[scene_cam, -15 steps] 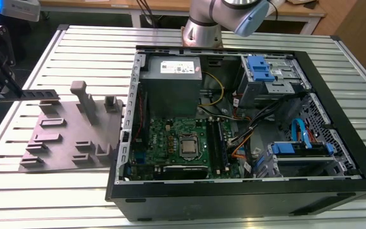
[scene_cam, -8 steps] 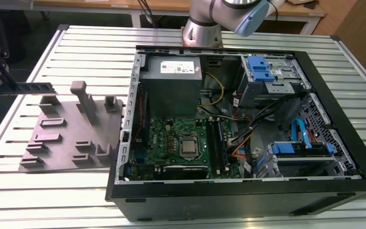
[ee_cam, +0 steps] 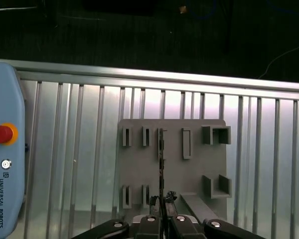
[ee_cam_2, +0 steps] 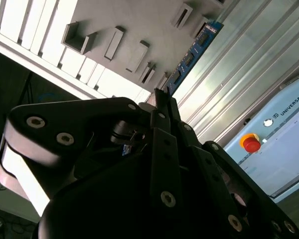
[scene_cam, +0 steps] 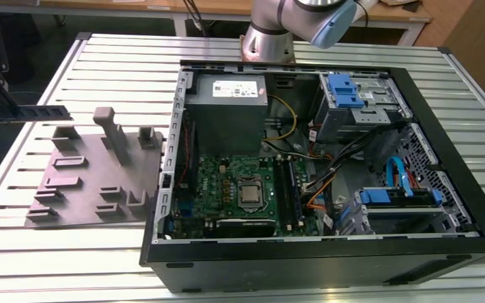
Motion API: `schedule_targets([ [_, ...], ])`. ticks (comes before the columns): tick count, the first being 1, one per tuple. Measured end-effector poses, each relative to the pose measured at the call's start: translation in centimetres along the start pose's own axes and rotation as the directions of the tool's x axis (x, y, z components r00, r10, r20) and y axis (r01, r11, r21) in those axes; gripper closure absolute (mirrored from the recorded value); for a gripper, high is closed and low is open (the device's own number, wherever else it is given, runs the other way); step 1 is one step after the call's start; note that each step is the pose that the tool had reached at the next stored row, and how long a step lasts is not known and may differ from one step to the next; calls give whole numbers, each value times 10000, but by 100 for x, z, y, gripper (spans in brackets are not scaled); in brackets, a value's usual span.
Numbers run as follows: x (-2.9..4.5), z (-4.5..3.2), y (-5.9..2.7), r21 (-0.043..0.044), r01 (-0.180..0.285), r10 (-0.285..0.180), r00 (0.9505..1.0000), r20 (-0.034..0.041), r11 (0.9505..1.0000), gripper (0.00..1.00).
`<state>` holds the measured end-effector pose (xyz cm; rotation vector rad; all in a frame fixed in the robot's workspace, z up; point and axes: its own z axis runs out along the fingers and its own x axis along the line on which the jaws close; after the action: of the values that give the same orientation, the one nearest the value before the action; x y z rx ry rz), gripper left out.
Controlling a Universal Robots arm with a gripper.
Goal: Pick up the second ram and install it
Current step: 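Pick up the second ram and move it above second insertion slot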
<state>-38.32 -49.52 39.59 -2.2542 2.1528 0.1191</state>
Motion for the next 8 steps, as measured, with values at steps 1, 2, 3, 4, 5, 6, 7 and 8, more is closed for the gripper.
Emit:
schedule_targets([
  [1,0,0,0,0,0,0,10000,0,10000,86],
  [2,0,0,0,0,0,0,10000,0,10000,86],
  [3,0,-2,-8,-2,2,-2,10000,-1,10000,86],
  [4,0,-3,-21,-3,1,-1,10000,-2,10000,86],
  [5,2,-2,-43,-1,0,0,10000,0,10000,86],
  [6,3,-3,-71,-2,0,0,10000,0,10000,86],
  [7,5,-5,-103,-3,0,0,10000,-1,10000,86],
  [8,6,-6,-138,-4,0,0,10000,0,10000,86],
])
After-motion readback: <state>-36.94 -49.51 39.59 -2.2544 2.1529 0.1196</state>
